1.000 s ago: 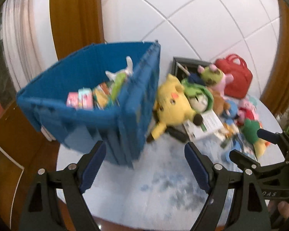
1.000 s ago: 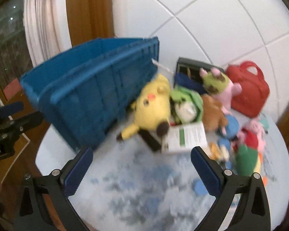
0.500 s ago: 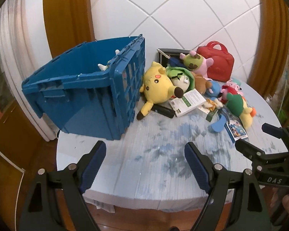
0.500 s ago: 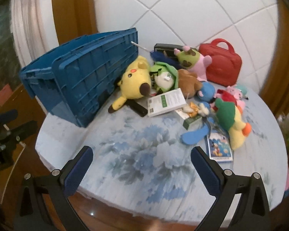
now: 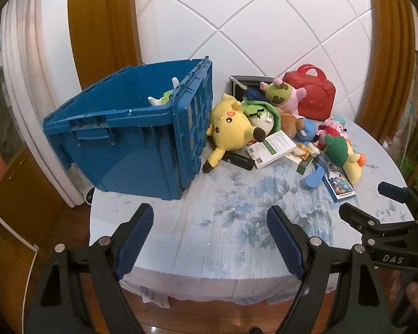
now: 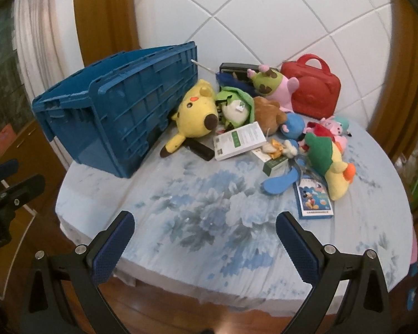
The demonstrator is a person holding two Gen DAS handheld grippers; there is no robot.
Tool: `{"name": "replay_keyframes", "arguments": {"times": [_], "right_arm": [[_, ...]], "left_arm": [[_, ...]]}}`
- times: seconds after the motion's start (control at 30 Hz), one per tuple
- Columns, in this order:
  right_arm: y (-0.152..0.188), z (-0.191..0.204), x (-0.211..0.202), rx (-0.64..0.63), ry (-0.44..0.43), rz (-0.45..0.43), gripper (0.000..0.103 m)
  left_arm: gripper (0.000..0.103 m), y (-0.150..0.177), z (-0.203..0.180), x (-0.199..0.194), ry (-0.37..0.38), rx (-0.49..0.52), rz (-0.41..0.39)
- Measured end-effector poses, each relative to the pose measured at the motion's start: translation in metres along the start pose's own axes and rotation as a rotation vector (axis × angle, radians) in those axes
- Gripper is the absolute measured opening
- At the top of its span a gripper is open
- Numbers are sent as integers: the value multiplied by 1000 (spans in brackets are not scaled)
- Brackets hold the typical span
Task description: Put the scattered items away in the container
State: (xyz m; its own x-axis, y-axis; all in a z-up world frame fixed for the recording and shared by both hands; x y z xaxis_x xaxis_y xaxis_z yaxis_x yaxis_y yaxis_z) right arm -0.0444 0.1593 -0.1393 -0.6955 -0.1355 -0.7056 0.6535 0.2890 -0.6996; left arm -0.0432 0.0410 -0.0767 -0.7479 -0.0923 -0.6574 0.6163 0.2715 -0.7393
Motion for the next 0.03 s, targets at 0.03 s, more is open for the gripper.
{"name": "replay_keyframes", "arguments": {"times": [0.03], "right_arm": [[0, -1, -1, -1, 4, -1, 103]], "left_arm": [[84, 0, 0, 0, -3, -1, -1]]}}
Point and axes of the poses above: each gripper's, at about its wrist camera, not at the fingertips, and x roughly the way its jaws point, z to its left, y to its underside, the point moved 9 cm from there along x, roughly the way its jaws point, and after that the axes turned 12 degrees about -x, right-handed, at the moved point
